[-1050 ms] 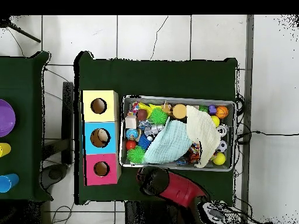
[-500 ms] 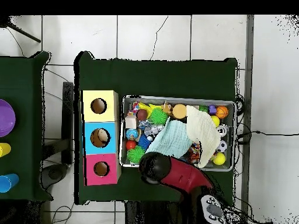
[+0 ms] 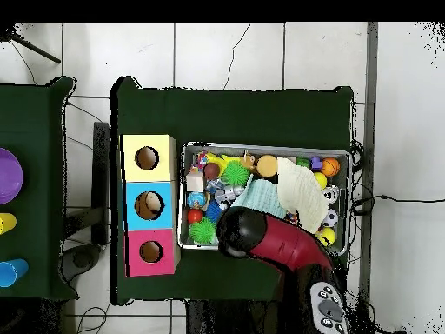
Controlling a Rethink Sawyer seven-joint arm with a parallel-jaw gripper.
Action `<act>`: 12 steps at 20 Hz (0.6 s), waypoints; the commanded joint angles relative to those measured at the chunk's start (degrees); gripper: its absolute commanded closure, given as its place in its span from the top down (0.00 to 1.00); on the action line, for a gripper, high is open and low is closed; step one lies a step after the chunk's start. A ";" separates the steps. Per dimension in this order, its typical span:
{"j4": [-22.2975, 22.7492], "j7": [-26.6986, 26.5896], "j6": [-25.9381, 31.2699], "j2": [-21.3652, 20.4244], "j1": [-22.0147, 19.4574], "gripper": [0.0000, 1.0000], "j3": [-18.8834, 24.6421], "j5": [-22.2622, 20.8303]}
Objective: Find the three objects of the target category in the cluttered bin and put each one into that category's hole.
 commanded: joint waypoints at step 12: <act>-7.69 6.89 -5.73 8.40 -5.95 1.00 5.27 0.32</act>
